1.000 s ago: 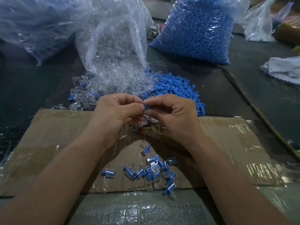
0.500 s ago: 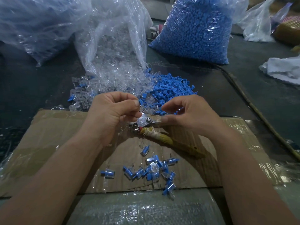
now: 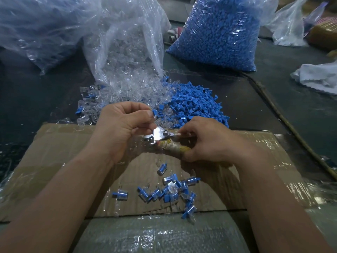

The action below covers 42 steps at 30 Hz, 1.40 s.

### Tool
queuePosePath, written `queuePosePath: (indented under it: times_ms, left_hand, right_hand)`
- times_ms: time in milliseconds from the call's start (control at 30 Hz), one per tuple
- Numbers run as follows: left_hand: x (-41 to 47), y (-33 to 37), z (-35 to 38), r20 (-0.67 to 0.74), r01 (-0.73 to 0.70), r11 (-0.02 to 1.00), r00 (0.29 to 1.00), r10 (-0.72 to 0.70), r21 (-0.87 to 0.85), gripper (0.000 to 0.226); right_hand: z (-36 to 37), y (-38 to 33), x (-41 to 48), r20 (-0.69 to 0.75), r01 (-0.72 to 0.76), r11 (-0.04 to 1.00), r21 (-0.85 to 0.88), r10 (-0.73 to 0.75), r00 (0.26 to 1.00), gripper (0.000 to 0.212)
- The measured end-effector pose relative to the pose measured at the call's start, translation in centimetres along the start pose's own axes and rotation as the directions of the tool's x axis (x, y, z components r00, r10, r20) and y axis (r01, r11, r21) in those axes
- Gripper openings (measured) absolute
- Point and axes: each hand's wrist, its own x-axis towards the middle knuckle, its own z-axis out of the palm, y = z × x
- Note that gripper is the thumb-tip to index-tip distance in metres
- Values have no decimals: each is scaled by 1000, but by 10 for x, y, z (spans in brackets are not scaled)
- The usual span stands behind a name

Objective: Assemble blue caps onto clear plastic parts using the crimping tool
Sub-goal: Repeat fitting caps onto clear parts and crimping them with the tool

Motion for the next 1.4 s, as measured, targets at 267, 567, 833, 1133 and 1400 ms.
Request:
queuePosePath:
  times_ms: [267, 567, 833, 1133, 1400]
  left_hand:
    - [4, -2, -5, 1, -82, 997, 997, 82, 12, 17]
    - [6, -4, -7, -34, -130, 991, 991, 128, -38, 13]
    - [3, -6, -2, -34, -184, 983, 982, 185, 16, 10]
    - [2, -7, 1, -52, -230, 973, 972, 230, 11, 6]
    - [3, -8, 1, -64, -268, 963, 961, 268, 11, 12]
  right_hand:
    - [8, -6, 7, -136, -4, 992, -124, -13, 991, 8]
    - [7, 9, 7, -274, -118, 991, -61, 97, 957, 9]
    - [2, 2, 1, -419, -13, 988, 156, 78, 905, 21]
    - [7, -11, 1, -384, 77, 981, 178, -3, 923, 23]
    - [8, -15, 0, -344, 81, 973, 216, -2, 939, 23]
